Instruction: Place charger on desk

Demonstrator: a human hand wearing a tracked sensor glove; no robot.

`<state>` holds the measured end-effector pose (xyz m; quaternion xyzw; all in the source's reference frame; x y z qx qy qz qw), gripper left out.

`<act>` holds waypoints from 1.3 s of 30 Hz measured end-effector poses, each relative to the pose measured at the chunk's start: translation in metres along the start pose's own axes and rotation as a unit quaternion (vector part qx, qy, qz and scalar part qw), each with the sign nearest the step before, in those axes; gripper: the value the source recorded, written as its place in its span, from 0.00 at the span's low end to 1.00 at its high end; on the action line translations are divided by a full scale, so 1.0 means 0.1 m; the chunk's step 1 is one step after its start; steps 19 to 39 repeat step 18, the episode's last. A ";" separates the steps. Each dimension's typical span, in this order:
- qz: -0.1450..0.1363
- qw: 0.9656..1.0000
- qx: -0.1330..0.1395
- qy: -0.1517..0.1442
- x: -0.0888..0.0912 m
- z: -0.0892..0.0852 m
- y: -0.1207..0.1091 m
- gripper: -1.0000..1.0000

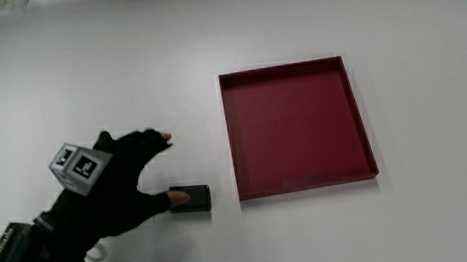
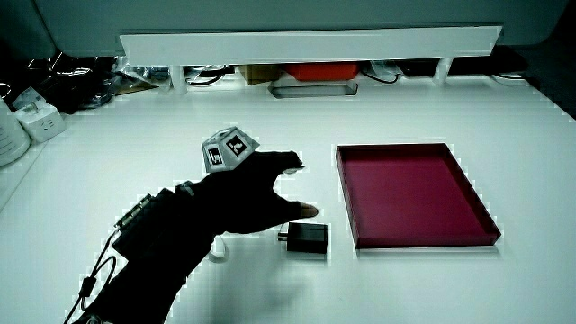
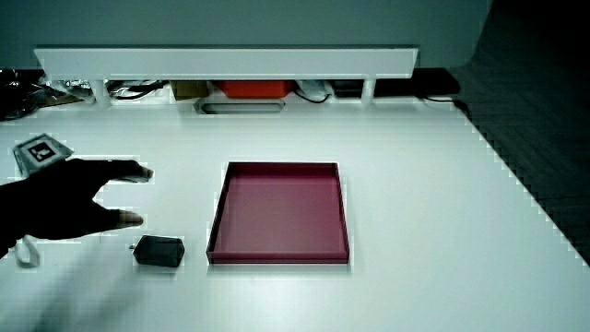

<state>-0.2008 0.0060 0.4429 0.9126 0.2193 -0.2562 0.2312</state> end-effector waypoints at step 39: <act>0.098 0.993 0.026 0.064 -0.03 0.83 0.43 0.00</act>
